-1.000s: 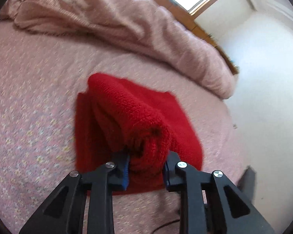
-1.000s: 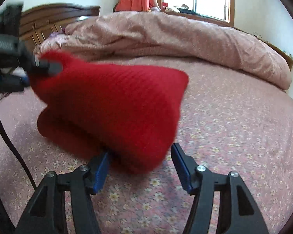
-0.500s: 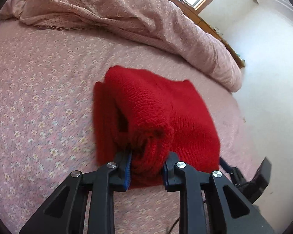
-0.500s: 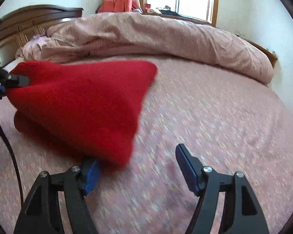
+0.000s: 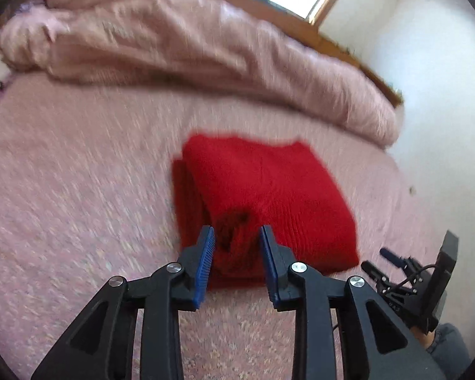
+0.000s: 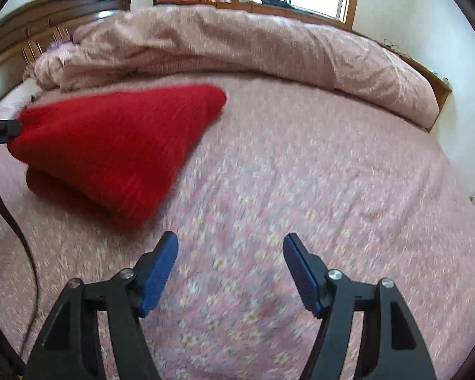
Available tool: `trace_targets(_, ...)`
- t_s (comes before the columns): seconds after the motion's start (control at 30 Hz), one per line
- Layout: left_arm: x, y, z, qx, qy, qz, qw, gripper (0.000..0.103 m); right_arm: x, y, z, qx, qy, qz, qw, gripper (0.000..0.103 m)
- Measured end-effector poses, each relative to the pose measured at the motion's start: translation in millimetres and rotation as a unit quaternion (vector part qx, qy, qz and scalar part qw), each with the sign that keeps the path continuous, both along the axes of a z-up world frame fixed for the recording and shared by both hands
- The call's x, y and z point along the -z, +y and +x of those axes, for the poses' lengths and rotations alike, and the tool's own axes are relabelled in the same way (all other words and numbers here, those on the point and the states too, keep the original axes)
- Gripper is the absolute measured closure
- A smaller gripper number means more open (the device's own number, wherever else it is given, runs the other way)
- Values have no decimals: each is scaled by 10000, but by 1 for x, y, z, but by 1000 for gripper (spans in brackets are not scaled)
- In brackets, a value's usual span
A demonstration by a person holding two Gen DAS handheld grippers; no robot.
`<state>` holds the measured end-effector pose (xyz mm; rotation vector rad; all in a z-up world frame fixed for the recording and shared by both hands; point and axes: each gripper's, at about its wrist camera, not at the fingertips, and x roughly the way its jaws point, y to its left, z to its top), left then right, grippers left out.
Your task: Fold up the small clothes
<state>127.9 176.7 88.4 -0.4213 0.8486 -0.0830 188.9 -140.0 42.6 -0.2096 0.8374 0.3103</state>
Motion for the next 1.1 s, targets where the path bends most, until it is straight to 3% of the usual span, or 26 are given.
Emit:
trace_targets(0.1, -18, 7, -4, -284, -470, 34, 9985, 81, -13, 2, 9, -221, -112, 580, 9980, 56)
trace_targets(0.17, -23, 5, 3, -281, -634, -52, 9976, 81, -16, 6, 16, -320, -58, 947, 9950, 78)
trace_targets(0.27, -15, -12, 19, -73, -616, 16, 9981, 81, -19, 18, 31, -517, 81, 1470, 9878, 91)
trace_targets(0.4, 9, -42, 36, 277, -294, 341, 9986, 81, -19, 37, 38, -823, -33, 1728, 9815, 93)
trace_targets(0.5, 33, -59, 45, 399, 147, 759, 9962, 81, -13, 50, 33, -938, -60, 1300, 9871, 93)
trace_targets(0.57, 50, -61, 50, 426, 481, 835, 9944, 82, -4, 55, 32, -1002, 29, 1024, 9897, 93)
trace_targets(0.77, 50, -57, 45, 414, 421, 879, 9944, 83, -8, 48, 36, -899, 212, 1194, 9885, 93)
trace_targets(0.9, 50, -55, 41, 436, 404, 851, 9946, 83, -20, 47, 22, -1120, -200, 1502, 9821, 93)
trace_targets(0.97, 51, -54, 40, 461, 406, 873, 9943, 83, -17, 53, 18, -1259, -245, 1413, 9816, 93)
trace_targets(1.1, 53, -59, 38, 536, 437, 903, 9935, 83, 7, 66, 24, -1318, 100, 994, 9862, 94)
